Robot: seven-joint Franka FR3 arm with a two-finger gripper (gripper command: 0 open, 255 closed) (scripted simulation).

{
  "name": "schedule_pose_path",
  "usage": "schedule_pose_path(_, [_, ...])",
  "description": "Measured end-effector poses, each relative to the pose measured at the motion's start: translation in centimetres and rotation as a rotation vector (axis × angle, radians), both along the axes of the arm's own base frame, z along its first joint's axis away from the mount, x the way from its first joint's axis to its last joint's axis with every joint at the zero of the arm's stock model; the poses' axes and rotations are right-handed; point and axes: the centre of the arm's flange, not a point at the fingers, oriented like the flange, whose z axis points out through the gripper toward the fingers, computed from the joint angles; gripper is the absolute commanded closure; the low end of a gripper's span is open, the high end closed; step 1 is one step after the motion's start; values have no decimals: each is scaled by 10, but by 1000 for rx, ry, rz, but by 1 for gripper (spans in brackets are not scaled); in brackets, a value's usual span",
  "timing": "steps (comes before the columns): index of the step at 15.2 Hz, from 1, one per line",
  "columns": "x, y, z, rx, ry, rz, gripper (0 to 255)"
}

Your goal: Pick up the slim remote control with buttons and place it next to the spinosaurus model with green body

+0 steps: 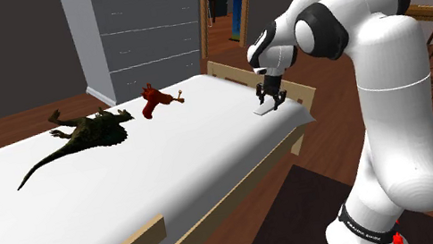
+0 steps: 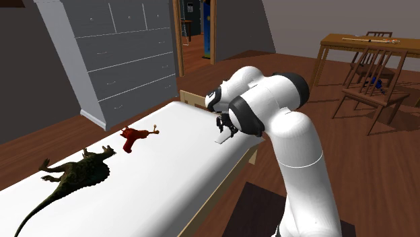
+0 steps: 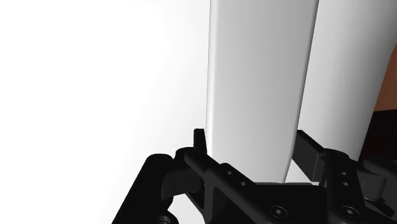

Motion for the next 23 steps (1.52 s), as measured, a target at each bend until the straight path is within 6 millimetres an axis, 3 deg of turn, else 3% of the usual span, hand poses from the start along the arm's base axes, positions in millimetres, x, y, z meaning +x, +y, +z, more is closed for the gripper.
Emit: schedule_pose_path(23, [1,0,115,0,0,0,255])
